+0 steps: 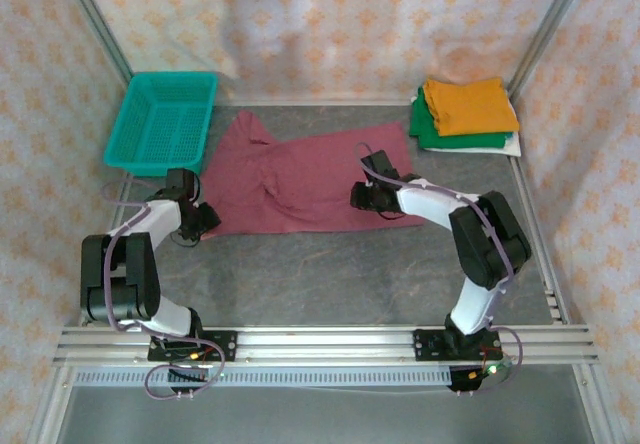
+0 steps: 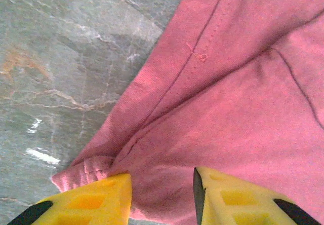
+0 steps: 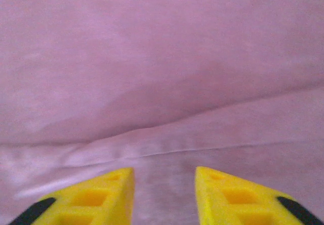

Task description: Fold and stack the t-shirts

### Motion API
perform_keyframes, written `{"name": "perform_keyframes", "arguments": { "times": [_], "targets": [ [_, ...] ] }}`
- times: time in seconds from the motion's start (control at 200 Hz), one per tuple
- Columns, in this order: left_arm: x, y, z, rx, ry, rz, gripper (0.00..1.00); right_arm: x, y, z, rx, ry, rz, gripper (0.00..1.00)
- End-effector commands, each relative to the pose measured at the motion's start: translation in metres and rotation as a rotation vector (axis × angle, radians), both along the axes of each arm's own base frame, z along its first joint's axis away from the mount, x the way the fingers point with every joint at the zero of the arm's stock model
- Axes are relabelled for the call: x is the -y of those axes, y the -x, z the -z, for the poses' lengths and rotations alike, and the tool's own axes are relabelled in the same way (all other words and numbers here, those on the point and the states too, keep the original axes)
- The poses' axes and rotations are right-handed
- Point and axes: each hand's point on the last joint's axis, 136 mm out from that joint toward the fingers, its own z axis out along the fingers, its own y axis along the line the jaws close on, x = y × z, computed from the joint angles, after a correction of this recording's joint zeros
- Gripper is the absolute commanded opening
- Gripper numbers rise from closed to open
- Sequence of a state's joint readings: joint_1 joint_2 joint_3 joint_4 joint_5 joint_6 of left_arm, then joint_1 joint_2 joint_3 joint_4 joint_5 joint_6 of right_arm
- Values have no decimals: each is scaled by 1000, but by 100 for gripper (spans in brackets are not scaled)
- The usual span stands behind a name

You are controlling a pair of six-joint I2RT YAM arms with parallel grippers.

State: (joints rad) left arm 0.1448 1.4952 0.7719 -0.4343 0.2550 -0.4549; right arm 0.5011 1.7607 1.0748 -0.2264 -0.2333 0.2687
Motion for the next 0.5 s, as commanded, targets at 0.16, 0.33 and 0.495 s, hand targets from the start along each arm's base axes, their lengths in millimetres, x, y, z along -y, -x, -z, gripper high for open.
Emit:
{"name": "perform_keyframes", "arguments": {
  "times": [0.16, 0.33, 0.495],
  "targets": [
    [-15, -9, 11, -36, -50, -38, 38, -86, 17, -32, 171, 162, -699, 43],
    [-22, -8, 10, -50, -89, -34, 38, -107, 10, -10, 177, 288, -896, 44],
    [-30, -8, 11, -60, -134, -30, 38, -112, 8, 12, 107, 340, -1015, 44]
  ]
}}
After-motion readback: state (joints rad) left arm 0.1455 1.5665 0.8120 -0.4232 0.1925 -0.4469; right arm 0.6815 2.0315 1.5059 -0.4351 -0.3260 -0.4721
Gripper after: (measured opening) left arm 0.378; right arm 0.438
